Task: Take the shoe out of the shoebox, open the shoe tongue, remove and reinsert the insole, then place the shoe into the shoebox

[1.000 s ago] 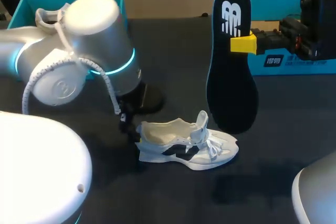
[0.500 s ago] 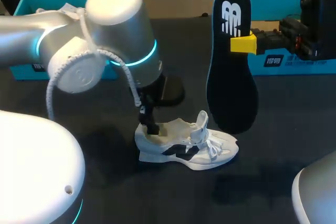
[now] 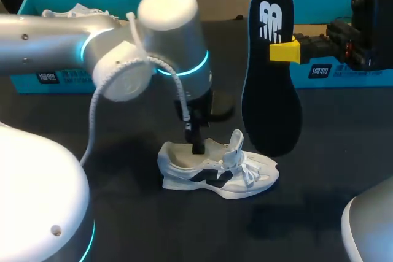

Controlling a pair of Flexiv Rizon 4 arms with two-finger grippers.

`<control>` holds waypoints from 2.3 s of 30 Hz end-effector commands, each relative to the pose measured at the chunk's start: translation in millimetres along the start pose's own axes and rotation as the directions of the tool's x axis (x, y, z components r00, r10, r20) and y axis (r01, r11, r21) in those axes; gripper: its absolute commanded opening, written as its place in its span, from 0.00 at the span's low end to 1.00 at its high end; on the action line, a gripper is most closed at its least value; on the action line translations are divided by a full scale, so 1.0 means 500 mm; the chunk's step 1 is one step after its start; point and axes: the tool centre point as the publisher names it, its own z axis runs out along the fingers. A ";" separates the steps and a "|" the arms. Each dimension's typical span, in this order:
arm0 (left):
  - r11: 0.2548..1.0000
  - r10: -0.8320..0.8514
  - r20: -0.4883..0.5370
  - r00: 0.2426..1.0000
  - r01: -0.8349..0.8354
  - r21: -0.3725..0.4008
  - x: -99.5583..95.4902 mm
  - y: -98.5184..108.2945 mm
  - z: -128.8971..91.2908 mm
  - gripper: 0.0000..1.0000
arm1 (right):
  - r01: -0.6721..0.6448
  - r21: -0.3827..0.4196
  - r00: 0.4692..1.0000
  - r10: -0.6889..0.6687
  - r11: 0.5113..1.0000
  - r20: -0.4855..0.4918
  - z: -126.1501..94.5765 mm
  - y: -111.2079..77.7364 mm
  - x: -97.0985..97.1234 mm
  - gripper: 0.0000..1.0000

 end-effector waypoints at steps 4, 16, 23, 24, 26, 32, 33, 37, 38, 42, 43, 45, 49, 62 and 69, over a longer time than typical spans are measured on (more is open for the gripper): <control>1.000 -0.011 -0.015 1.000 0.010 -0.025 -0.013 -0.022 0.046 0.80 | -0.002 0.006 1.000 0.002 1.000 -0.004 0.007 0.006 -0.007 0.00; 0.999 -0.014 -0.030 0.999 0.013 -0.031 0.008 -0.017 0.064 0.39 | -0.002 0.006 1.000 0.002 1.000 -0.004 0.007 0.006 -0.007 0.00; 1.000 -0.005 -0.027 1.000 0.004 -0.030 0.012 -0.014 0.064 0.00 | -0.002 0.006 1.000 0.002 1.000 -0.004 0.007 0.006 -0.007 0.00; 1.000 -0.002 -0.027 1.000 0.001 -0.031 0.013 -0.013 0.065 0.00 | -0.002 0.006 1.000 0.002 1.000 -0.004 0.007 0.006 -0.007 0.00; 1.000 0.007 -0.027 1.000 -0.008 -0.029 0.015 -0.011 0.064 0.00 | -0.002 0.006 1.000 0.002 1.000 -0.004 0.007 0.006 -0.007 0.00; 0.999 0.045 -0.028 0.999 -0.045 0.007 0.026 -0.004 0.038 0.00 | -0.002 0.006 1.000 0.002 1.000 -0.004 0.007 0.006 -0.007 0.00; 0.998 0.056 -0.029 0.998 -0.055 0.012 0.029 -0.003 0.032 0.00 | -0.002 0.006 1.000 0.002 1.000 -0.004 0.007 0.006 -0.007 0.00; 0.993 0.112 -0.013 0.994 -0.112 0.029 0.038 0.001 0.002 0.00 | -0.002 0.006 1.000 0.002 1.000 -0.004 0.007 0.006 -0.007 0.00; 0.991 0.131 -0.010 0.991 -0.131 0.032 0.040 0.001 -0.005 0.00 | -0.002 0.006 1.000 0.002 1.000 -0.004 0.007 0.006 -0.007 0.00; 0.978 0.207 0.005 0.978 -0.207 0.030 0.046 0.004 -0.028 0.00 | -0.002 0.006 1.000 0.002 1.000 -0.004 0.007 0.006 -0.007 0.00; 0.974 0.225 0.005 0.974 -0.225 0.031 0.047 0.005 -0.035 0.00 | -0.002 0.006 1.000 0.002 1.000 -0.004 0.007 0.006 -0.007 0.00; 0.963 0.267 0.009 0.964 -0.267 0.029 0.052 0.006 -0.050 0.00 | -0.002 0.006 1.000 0.002 1.000 -0.004 0.007 0.006 -0.007 0.00; 0.930 0.367 0.012 0.930 -0.367 0.030 0.060 0.009 -0.081 0.00 | -0.002 0.006 1.000 0.002 1.000 -0.004 0.007 0.006 -0.007 0.00; 0.732 0.681 0.055 0.731 -0.681 -0.016 0.099 0.043 -0.143 0.00 | -0.002 0.006 1.000 0.002 1.000 -0.004 0.007 0.006 -0.007 0.00; 0.538 0.840 0.090 0.535 -0.843 -0.015 0.115 0.060 -0.162 0.00 | -0.002 0.006 1.000 0.002 1.000 -0.004 0.007 0.006 -0.007 0.00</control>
